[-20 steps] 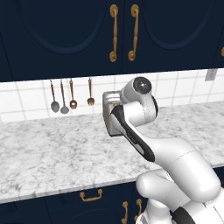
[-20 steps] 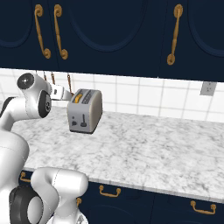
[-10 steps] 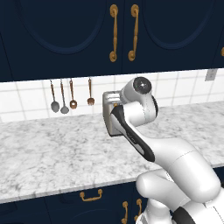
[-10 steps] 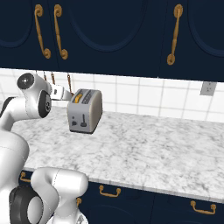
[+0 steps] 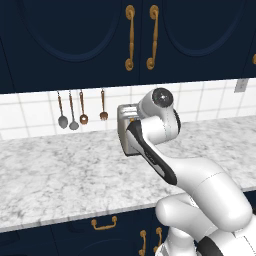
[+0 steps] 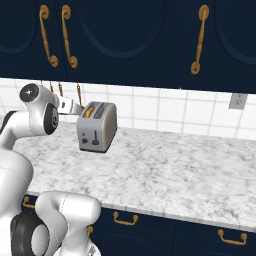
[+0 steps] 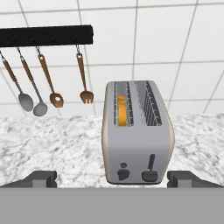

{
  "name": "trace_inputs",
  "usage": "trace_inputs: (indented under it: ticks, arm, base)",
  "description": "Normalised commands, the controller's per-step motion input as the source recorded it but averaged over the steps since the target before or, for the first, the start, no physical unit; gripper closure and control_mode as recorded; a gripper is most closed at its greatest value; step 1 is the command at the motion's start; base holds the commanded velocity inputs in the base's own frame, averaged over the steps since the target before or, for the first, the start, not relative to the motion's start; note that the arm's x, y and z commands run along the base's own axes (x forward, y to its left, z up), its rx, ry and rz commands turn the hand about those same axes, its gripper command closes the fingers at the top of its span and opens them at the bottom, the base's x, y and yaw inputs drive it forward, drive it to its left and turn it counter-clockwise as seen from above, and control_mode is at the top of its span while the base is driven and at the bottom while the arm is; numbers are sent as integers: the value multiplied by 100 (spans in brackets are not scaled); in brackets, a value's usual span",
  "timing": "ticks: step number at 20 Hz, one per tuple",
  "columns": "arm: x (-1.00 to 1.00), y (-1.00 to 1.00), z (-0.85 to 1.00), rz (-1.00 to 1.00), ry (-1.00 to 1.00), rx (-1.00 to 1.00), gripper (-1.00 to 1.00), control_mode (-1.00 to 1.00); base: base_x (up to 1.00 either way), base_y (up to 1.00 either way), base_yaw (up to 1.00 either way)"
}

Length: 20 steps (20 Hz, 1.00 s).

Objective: Start the toaster. Once the lever pops up, take the bread to the plate on the dining counter.

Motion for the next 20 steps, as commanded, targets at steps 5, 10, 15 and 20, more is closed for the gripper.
trace_inputs:
  ticks: [5,10,15,20]
  arm:
    - [0,0,0,0,0,0,-100,-100]
    - [0,0,0,0,0,0,-100,-100]
    - [0,0,0,0,0,0,-100,-100]
    - [0,0,0,0,0,0,-100,-100]
  base:
    - [0,0,0]
    - [0,0,0]
    - [0,0,0]
    - [0,0,0]
